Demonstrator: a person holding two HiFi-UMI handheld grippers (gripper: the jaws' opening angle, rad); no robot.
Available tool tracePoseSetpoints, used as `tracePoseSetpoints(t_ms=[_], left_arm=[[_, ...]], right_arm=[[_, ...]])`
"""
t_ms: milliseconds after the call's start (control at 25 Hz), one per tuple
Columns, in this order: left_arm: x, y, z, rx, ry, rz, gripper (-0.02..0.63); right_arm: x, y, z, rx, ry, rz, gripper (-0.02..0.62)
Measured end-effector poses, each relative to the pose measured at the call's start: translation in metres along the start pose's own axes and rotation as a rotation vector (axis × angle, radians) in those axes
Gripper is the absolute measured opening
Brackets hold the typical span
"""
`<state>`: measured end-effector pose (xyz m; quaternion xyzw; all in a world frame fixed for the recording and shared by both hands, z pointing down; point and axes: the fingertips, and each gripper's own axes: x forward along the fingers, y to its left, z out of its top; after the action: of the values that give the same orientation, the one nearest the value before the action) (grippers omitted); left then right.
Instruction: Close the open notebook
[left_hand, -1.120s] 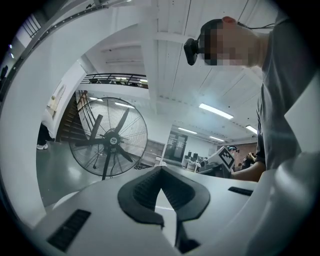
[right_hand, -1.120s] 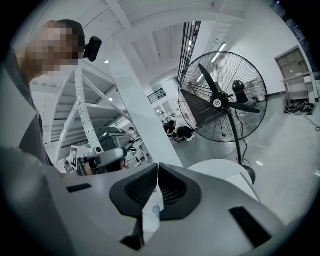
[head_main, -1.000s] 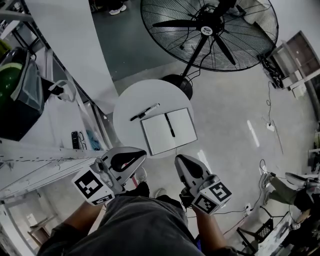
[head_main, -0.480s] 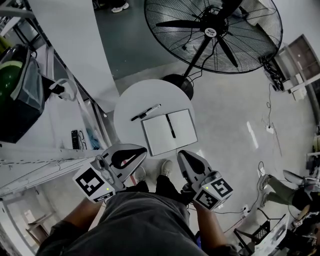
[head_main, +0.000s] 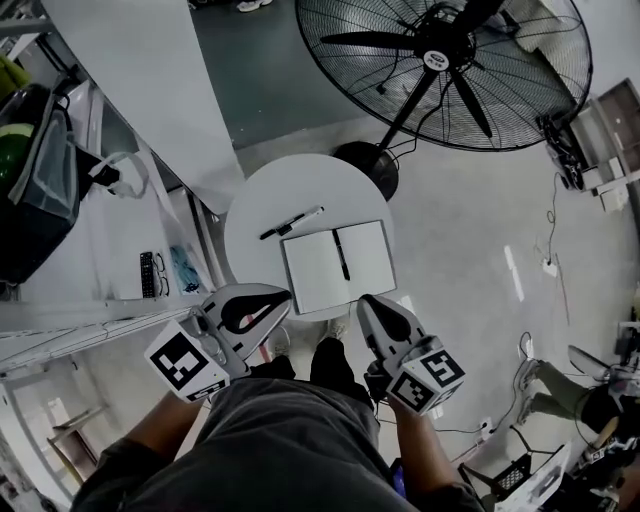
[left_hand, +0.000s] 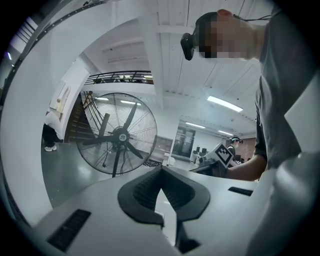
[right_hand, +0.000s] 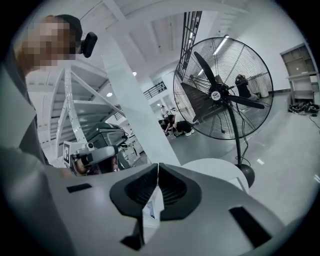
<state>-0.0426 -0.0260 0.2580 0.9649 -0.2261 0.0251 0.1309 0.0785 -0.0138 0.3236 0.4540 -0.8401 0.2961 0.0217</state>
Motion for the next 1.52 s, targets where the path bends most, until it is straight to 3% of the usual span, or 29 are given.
tracePoseSetpoints(t_ms=[600,840,1040,1240,1520], left_arm=[[0.107,0.025,-0.044,-0.050,0.092,0.105,0.012],[0.142,0.034,-0.074,-0.114,0.150,0.157,0.012],[0.160,0.037,-0.091,-0.117,0.158,0.195,0.012],[0.169,0.033,-0.112,-0.214,0.236,0.235,0.012],[0.177,0.033,-0.134,-0.248,0.279,0.255,0.012]], right_arm=[[0.019,-0.124,-0.010,0.047,0.146,0.072,0.021],[0.026,-0.173,-0.027,0.054,0.209,0.091,0.021],[0.031,-0.206,-0.049,0.047,0.265,0.093,0.021],[0.036,-0.237,-0.066,0.052,0.314,0.084,0.023],[0.045,-0.276,-0.102,0.069,0.379,0.054,0.025]])
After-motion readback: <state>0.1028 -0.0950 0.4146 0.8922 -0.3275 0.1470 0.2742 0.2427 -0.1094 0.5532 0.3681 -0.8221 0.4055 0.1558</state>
